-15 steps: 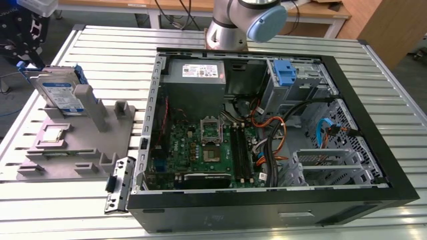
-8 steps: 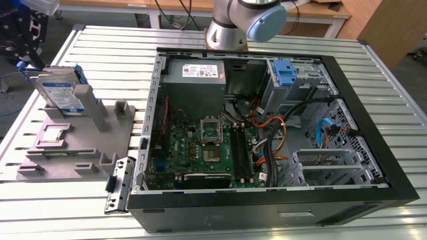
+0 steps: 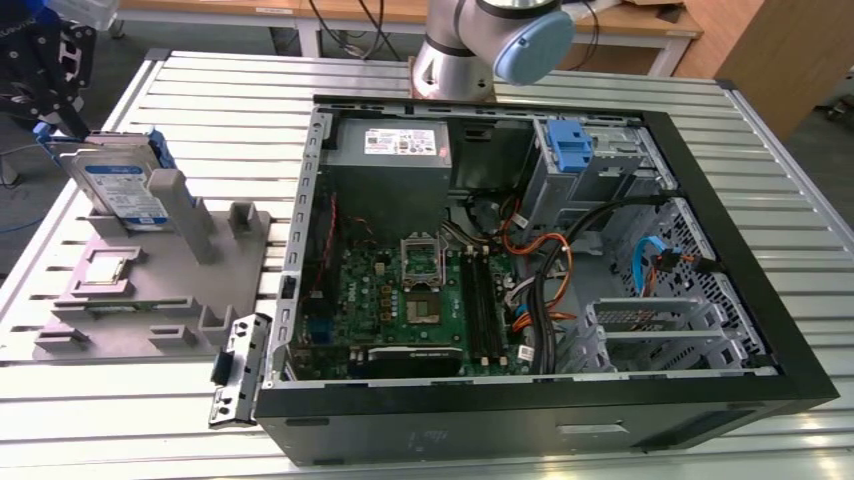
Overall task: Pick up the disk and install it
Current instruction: 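Pick up the disk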
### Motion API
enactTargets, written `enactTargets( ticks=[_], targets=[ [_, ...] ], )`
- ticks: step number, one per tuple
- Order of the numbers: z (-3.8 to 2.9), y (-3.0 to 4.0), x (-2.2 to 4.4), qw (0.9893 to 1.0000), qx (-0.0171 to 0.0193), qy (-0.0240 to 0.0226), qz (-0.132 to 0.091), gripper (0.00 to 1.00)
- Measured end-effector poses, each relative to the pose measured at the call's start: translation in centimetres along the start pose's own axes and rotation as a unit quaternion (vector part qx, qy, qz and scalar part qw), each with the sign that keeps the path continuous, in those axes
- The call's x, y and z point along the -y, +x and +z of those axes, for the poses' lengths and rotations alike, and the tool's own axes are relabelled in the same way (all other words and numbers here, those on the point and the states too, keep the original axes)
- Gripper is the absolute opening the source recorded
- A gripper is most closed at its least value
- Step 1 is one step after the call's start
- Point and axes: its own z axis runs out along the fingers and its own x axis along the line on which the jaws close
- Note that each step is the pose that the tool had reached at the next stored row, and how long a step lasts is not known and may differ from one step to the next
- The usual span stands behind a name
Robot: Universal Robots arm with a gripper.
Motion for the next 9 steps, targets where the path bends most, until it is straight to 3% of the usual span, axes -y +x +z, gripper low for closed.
enactTargets(
  ticks=[3,9],
  targets=[
    [0.0,-0.02,0.02,1.0,-0.0002,-0.0001,-0.005,0.11],
    [0.01,-0.14,0.27,0.9993,-0.0015,-0.0006,-0.038,0.11]
  ],
)
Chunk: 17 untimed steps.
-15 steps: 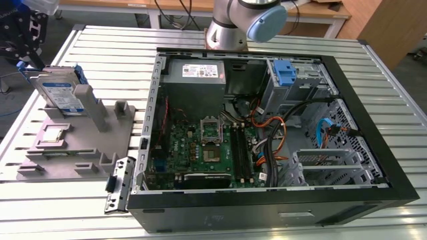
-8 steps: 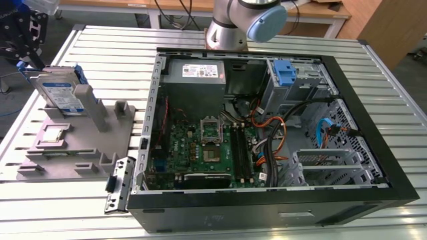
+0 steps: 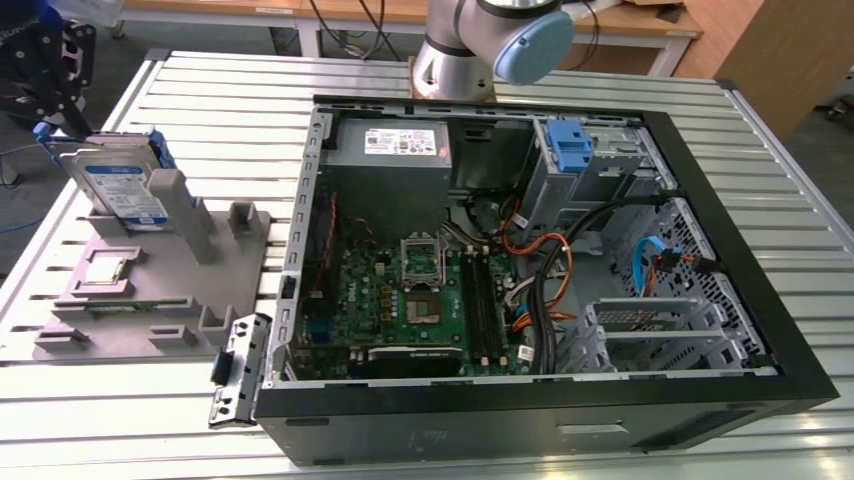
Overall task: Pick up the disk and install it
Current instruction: 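Pick up the disk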
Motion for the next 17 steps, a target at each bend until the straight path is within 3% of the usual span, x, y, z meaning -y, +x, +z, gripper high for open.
enactTargets(
  ticks=[9,17],
  targets=[
    [0.02,-0.2,0.51,0.999,-0.0017,-0.0007,-0.046,0.11],
    [0.01,-0.31,0.78,0.9989,-0.0019,-0.0008,-0.047,0.11]
  ],
)
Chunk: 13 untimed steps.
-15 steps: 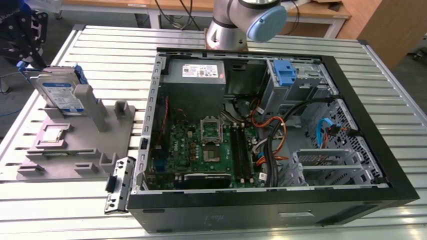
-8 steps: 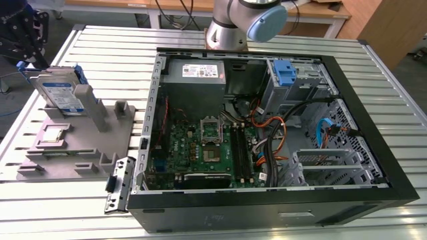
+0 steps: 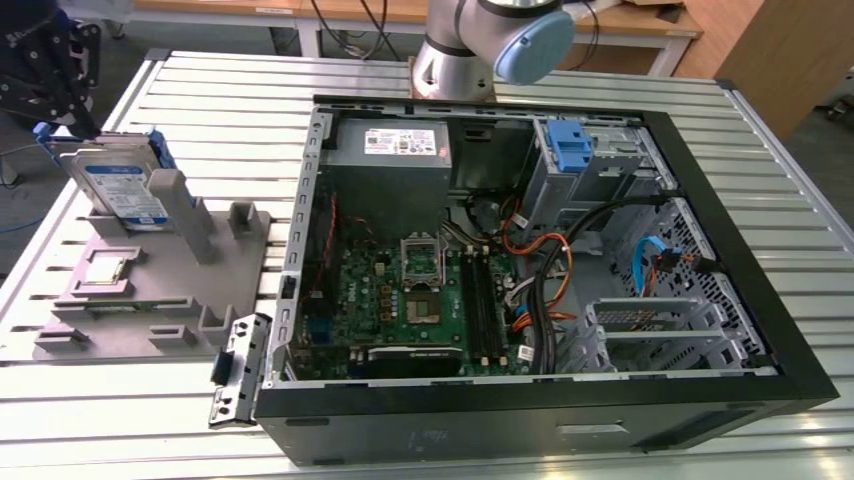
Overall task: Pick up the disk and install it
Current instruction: 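Pick up the disk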
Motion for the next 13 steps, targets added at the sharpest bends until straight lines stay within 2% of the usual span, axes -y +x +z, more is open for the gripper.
enactTargets(
  ticks=[7,11,13],
  targets=[
    [0.0,-0.07,0.22,1.0,-0.0001,-0.0001,-0.004,0.11],
    [0.02,-0.07,0.22,0.9997,-0.0003,-0.0005,-0.023,0.11],
    [0.04,-0.07,0.22,0.9994,0.0015,-0.0009,-0.034,0.11]
  ],
)
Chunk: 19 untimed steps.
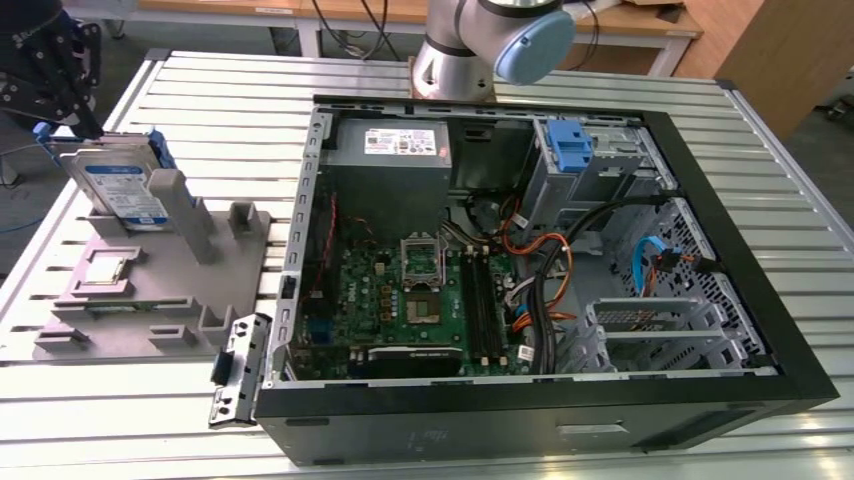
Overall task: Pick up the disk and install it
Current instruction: 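Pick up the disk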
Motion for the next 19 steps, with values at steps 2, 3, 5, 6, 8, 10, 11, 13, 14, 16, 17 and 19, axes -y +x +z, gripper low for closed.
enactTargets(
  ticks=[2,3,5,6,8,10,11,13,14,16,17,19],
  targets=[
    [0.02,0.0,0.0,0.9999,0.0023,-0.0006,-0.011,0.11],
    [0.02,0.0,0.0,0.9999,0.0035,-0.001,-0.016,0.11],
    [0.04,0.0,0.0,0.9996,0.0096,-0.0025,-0.025,0.11],
    [0.05,0.0,0.0,0.9995,0.0131,-0.0034,-0.029,0.11],
    [0.05,-0.01,0.0,0.9993,0.0159,-0.0042,-0.033,0.11],
    [0.1,0.0,0.0,0.9992,0.0164,-0.0044,-0.037,0.11],
    [0.13,0.0,0.0,0.9989,0.0176,-0.005,-0.043,0.11],
    [0.18,-0.01,0.0,0.9981,0.0186,-0.0059,-0.058,0.11],
    [0.2,0.0,0.0,0.9977,0.0185,-0.0062,-0.065,0.11],
    [0.2,0.0,0.0,0.9973,0.0184,-0.0066,-0.07,0.11],
    [0.2,0.01,0.0,0.9973,0.0184,-0.0066,-0.07,0.11],
    [0.21,0.0,0.01,0.9973,0.0184,-0.0065,-0.071,0.11]
  ],
)
